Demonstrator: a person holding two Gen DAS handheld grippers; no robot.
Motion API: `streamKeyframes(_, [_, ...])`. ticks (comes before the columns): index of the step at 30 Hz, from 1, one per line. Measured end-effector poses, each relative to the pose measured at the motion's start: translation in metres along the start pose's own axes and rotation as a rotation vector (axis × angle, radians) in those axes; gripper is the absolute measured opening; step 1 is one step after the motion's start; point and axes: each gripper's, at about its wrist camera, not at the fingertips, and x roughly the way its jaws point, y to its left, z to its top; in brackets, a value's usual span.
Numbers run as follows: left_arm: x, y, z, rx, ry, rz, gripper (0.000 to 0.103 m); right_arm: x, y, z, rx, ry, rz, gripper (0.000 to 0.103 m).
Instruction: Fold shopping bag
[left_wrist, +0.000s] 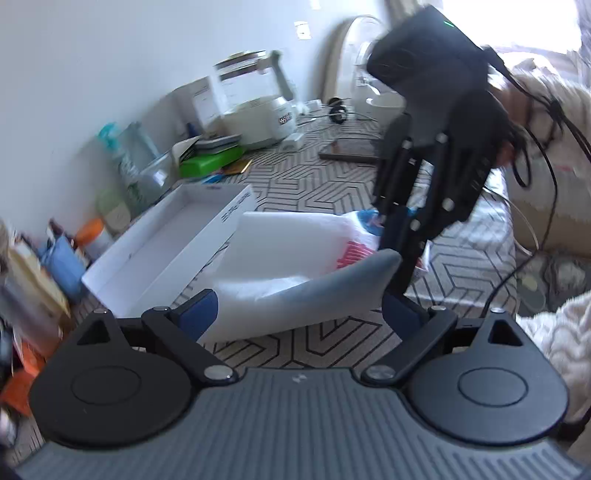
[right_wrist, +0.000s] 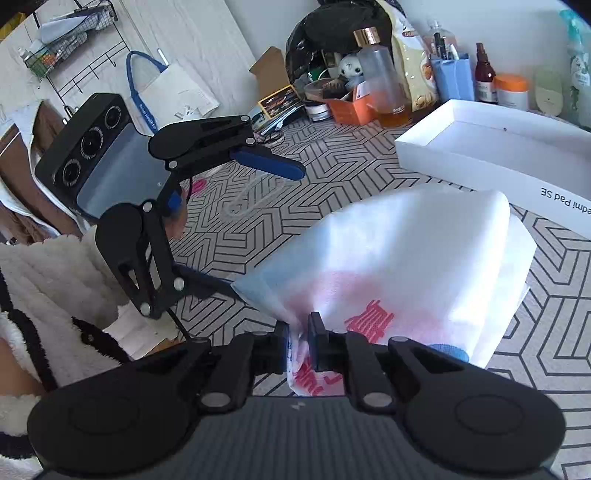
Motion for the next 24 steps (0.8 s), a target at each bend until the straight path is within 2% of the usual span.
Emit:
streamKeyframes(5, [0.004,-0.01,0.005,0.093,-0.045,-0.091,0.096,0.003,-0.003,0.004,0.043,0.099,0.069,0.011])
streamKeyframes(6, [0.007,-0.009,0.003,0.088,-0.049,-0.119,0.091,0.004,-0.005,0.004,0.053,0.111,0.083,0.011])
streamKeyframes(7, [0.009,-0.008,0.002,0.082,-0.054,-0.147,0.081,0.004,-0.007,0.004,0.066,0.122,0.102,0.011])
streamKeyframes(8, [0.01,-0.006,0.001,0.071,-0.052,-0.17,0.075,0.004,-0.01,0.005,0.079,0.132,0.117,0.011])
streamKeyframes(9, [0.011,-0.003,0.0,0.057,-0.046,-0.19,0.058,0.005,-0.012,0.005,0.086,0.142,0.119,0.011])
streamKeyframes(10, [0.012,-0.001,-0.002,0.044,-0.041,-0.21,0.046,0.004,-0.015,0.004,0.095,0.146,0.12,0.011])
streamKeyframes(13, [0.016,0.007,-0.006,0.002,-0.024,-0.269,0.044,0.004,-0.029,0.0,0.157,0.157,0.167,0.011])
streamKeyframes(18, [0.021,0.02,-0.012,-0.067,0.004,-0.369,0.047,0.003,-0.031,0.001,0.146,0.177,0.178,0.011])
streamKeyframes(21, [0.025,0.019,-0.015,-0.145,0.032,-0.406,0.043,0.0,-0.031,0.003,0.136,0.185,0.175,0.011])
streamKeyframes(24, [0.036,0.029,-0.027,-0.346,0.022,-0.448,0.035,-0.005,-0.038,-0.004,0.16,0.156,0.19,0.011])
